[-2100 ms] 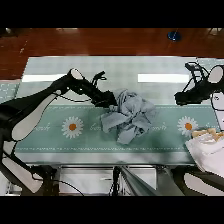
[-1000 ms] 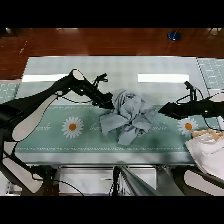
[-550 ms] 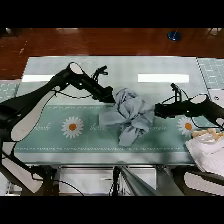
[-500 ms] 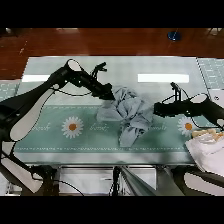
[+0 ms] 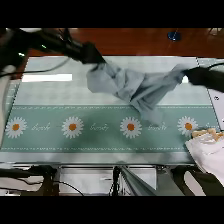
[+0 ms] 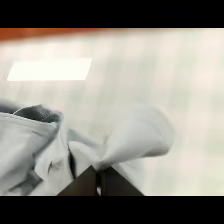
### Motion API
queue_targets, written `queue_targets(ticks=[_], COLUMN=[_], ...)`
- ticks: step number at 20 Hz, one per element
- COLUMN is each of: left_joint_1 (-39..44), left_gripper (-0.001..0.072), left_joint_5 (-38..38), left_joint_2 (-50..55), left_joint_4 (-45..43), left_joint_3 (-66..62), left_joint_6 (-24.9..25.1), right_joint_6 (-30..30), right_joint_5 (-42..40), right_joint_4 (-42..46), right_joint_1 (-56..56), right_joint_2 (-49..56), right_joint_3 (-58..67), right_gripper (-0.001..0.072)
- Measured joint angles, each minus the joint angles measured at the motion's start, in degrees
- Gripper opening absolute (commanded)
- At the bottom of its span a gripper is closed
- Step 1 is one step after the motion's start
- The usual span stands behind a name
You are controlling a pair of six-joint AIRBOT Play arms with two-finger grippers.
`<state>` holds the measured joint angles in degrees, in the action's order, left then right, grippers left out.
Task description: Fold the shirts.
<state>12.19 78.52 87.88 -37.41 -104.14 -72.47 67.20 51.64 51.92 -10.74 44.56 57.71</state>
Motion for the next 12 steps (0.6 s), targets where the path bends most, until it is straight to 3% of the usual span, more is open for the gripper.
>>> queue_targets(ticks=[6, 12], left_joint_1=[-1.6, -1.8], left_gripper=[0.0023, 0.0024], left_joint_5=[0.2, 1.8], left_joint_2=[-21.1, -37.1], left_joint_4=[-2.5, -14.8], left_joint_3=[-4.4, -5.0], left_joint_6=[-1.2, -9.0], right_joint_6=[3.9, 8.1], right_joint_5=[3.9, 7.6], right_joint_4=[4.8, 8.3], right_joint_1=[-2.1, -2.4], right_joint_2=[-7.5, -9.1], right_joint_3=[16.6, 30.1], right_gripper=[0.002, 0.002])
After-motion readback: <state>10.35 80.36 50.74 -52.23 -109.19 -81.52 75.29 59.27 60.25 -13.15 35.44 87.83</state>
